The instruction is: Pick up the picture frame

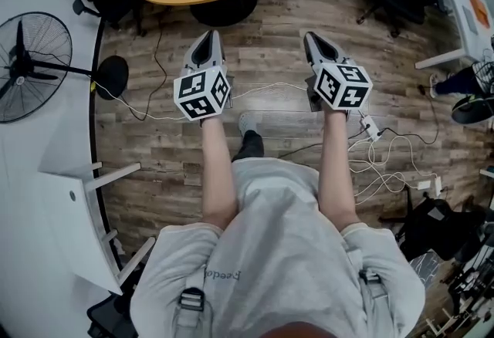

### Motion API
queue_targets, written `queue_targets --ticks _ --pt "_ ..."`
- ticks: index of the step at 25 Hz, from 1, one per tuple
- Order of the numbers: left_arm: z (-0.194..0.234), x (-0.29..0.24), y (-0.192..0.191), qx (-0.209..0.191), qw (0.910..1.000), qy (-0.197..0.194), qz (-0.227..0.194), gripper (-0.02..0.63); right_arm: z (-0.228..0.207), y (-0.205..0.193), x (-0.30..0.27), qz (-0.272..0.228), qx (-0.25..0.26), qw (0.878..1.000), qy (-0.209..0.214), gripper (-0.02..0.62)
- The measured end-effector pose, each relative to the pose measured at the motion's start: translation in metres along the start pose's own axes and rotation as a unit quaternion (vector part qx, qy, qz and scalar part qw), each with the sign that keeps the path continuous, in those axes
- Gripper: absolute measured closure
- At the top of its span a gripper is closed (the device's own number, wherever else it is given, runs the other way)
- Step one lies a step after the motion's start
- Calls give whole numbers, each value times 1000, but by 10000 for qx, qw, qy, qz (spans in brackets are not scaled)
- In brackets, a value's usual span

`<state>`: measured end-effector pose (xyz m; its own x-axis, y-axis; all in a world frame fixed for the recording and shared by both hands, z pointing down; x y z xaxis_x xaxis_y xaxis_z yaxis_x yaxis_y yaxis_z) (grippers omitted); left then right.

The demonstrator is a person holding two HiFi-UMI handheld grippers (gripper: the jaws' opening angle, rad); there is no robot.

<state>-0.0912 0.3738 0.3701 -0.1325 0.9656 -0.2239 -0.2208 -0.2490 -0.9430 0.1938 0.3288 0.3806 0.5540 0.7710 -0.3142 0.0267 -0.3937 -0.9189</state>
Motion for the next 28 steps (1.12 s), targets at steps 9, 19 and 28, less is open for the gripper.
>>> queue_targets --ticks 9,19,28 --pt "87 -61 33 181 9998 -20 -56 578 22 26 -95 53 144 9997 -178 572" --pt "149 -92 47 399 9991 9 -118 578 29 41 -161 120 252 9994 -202 572" --pt "171 -145 86 1 9995 122 -288 578 10 69 -234 -66 180 9998 6 572"
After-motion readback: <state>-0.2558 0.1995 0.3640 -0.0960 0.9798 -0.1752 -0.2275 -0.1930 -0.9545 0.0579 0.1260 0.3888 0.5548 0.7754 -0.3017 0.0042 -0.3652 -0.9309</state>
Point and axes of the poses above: the fingertips, and each gripper's own axes: x backward along the fingers, z to its left, y out of its top, the point moved 9 cm from there along x, backward along the fingers, and after that the axes turned 3 degrees about x, right-handed, at the moved point
